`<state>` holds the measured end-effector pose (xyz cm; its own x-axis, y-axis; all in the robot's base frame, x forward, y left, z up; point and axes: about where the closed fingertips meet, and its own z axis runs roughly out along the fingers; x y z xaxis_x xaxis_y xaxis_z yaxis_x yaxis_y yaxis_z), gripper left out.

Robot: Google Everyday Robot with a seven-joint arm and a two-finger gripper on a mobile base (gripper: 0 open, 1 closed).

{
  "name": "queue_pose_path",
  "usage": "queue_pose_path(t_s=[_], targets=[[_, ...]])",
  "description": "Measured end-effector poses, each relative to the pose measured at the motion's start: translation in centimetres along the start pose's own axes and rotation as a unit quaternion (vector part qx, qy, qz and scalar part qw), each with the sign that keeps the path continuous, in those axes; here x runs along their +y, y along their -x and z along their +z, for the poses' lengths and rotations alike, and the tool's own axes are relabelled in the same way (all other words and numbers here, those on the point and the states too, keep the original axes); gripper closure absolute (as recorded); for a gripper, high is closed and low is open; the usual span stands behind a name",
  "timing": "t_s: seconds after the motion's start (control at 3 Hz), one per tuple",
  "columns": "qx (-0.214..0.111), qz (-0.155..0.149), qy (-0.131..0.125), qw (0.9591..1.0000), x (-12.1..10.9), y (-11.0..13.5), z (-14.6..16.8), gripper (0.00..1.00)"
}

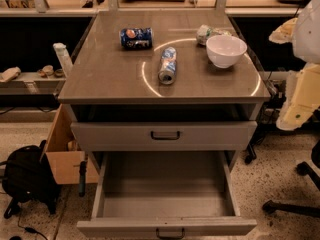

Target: Place redbull can into middle drawer

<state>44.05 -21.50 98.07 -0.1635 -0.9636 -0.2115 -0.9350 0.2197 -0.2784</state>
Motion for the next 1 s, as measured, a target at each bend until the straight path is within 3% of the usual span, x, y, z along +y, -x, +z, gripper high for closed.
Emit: queue_pose_path(t_s=[0.33, 0.67, 1.0], targets=[[-0.013, -0.047, -0.015, 0.9987, -1.0, 0.1, -0.3, 0.0], [-0.029, -0.148, -0.038, 0.9878, -2.1, 0.6, -0.5, 0.0], [-0.042, -0.222, -0.045, 0.9731, -3.0, 1.1, 0.1, 0.0]])
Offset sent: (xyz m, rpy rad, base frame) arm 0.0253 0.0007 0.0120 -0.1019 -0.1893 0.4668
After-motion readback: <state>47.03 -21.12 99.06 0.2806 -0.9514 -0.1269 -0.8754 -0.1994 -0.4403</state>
